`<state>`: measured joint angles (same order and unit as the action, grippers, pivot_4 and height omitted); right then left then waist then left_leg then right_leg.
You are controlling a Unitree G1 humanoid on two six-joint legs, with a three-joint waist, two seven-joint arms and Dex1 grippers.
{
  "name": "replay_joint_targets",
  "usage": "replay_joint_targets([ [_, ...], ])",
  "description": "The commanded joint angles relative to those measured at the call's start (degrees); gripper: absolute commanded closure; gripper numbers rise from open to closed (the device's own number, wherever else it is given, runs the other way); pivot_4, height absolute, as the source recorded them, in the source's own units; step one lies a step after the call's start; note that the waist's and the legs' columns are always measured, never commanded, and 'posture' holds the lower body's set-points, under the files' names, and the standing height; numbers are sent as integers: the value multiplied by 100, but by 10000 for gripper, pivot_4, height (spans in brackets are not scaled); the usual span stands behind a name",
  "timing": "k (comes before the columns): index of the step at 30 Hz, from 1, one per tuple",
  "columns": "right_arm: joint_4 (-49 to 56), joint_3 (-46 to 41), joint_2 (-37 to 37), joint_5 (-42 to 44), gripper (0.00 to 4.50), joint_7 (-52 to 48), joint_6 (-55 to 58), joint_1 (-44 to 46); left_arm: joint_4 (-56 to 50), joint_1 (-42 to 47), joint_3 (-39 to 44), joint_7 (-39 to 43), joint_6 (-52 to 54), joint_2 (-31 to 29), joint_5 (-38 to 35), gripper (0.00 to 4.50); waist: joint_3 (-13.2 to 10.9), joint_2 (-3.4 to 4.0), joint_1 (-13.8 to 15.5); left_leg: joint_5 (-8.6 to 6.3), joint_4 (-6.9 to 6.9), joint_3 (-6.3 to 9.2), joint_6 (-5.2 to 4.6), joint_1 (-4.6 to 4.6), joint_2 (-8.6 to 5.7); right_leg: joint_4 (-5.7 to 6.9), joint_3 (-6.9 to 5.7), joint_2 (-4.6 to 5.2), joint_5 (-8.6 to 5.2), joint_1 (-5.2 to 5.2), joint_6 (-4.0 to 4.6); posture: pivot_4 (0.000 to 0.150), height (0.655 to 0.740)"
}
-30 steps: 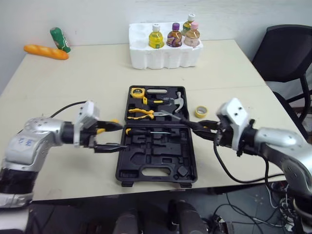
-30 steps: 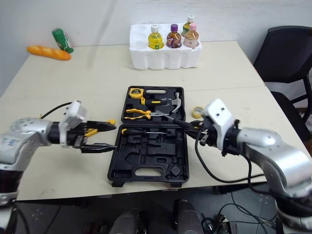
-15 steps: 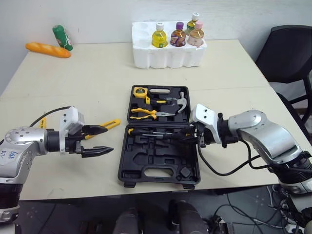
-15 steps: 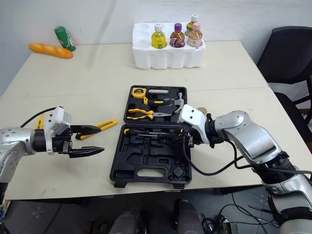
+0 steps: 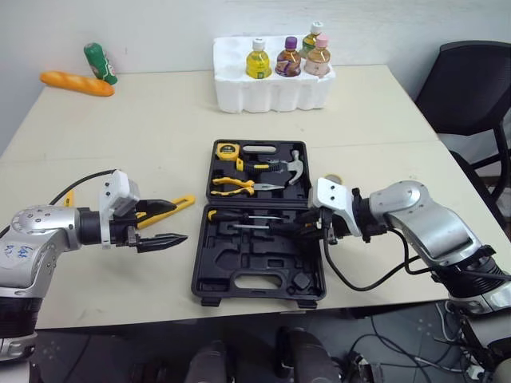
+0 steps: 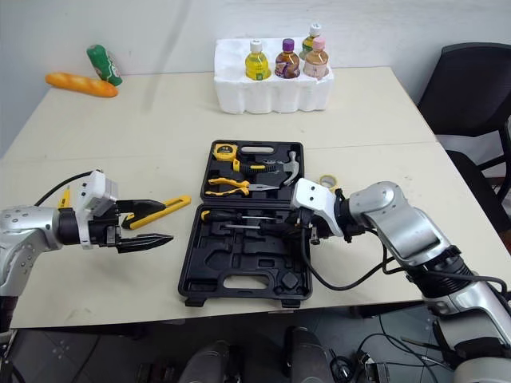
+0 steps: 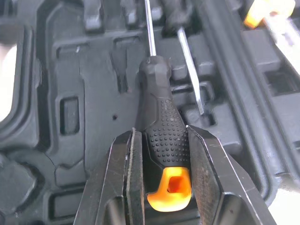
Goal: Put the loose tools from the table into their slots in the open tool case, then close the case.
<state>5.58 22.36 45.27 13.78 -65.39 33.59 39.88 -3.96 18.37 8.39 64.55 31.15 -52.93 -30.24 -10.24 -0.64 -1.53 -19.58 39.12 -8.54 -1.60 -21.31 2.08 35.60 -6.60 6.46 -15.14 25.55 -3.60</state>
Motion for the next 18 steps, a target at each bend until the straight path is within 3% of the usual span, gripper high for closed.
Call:
replay_joint_targets([
  [1,-135,70,-38,-267,35654,-149,-266,70,-48,201,-41,1,-84,27,63,0,0,-1,11,0,0,2,0,0,0,0,-3,0,0,0,0,1500,7367],
  [7,-282,14,-301,-448,35654,-163,-256,247,-21,321,-76,-17,-68,102,119,0,0,-1,-18,1,1,0,1,-1,3,16,-2,-3,0,-1,0,1500,7367],
  [14,216,-507,-492,162,943,-218,451,347,-42,243,-43,-23,-100,130,118,0,0,-1,-9,2,3,1,2,-2,4,17,0,-4,0,0,0,1500,7367],
  [18,105,-810,-943,393,363,12,202,162,-77,216,-74,-30,-98,155,117,0,1,-1,-8,2,3,3,2,-2,4,17,-2,-4,0,0,0,1500,7367],
])
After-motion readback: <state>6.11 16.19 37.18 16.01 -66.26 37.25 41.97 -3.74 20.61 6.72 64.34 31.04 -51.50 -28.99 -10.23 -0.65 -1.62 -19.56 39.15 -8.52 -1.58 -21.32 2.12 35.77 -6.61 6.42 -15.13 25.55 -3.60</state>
